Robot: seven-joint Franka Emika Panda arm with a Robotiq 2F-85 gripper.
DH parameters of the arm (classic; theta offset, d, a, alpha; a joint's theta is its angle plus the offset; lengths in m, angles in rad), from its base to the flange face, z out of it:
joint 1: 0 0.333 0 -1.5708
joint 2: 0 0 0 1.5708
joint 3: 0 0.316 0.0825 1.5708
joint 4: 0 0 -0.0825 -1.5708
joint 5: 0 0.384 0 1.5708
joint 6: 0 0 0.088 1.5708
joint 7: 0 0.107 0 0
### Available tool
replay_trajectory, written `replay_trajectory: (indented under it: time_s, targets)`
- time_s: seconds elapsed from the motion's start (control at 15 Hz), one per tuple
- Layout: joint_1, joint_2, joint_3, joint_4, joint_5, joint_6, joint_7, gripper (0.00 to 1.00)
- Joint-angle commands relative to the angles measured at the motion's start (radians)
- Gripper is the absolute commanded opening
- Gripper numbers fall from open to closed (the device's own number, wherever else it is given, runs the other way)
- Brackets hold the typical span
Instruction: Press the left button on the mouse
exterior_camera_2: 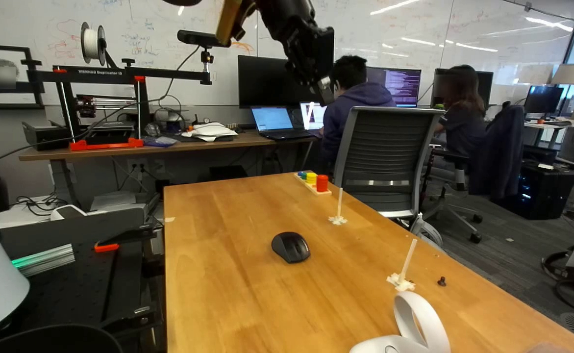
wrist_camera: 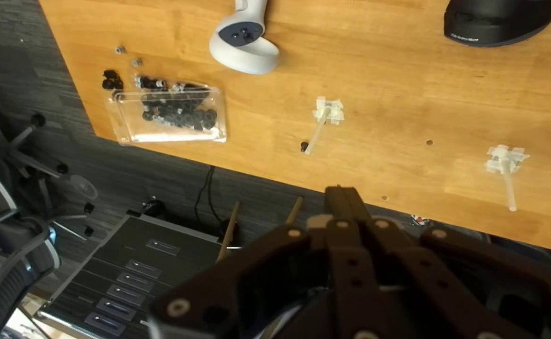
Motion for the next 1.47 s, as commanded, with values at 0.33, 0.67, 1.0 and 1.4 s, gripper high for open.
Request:
replay_trajectory:
  time_s: [0.33, 0.67, 1.0, 1.4]
  targets:
    - [0.020, 0.305, -0.023, 0.092, -0.156, 0.093, 0.329, 0.00]
    - [0.006, 0.459, 0.003, 0.156, -0.136, 0.141, 0.438, 0.00]
    - [0.026, 0.584, 0.002, 0.221, -0.119, 0.184, 0.487, 0.00]
    - [0.048, 0.701, 0.006, 0.267, -0.104, 0.209, 0.511, 0.00]
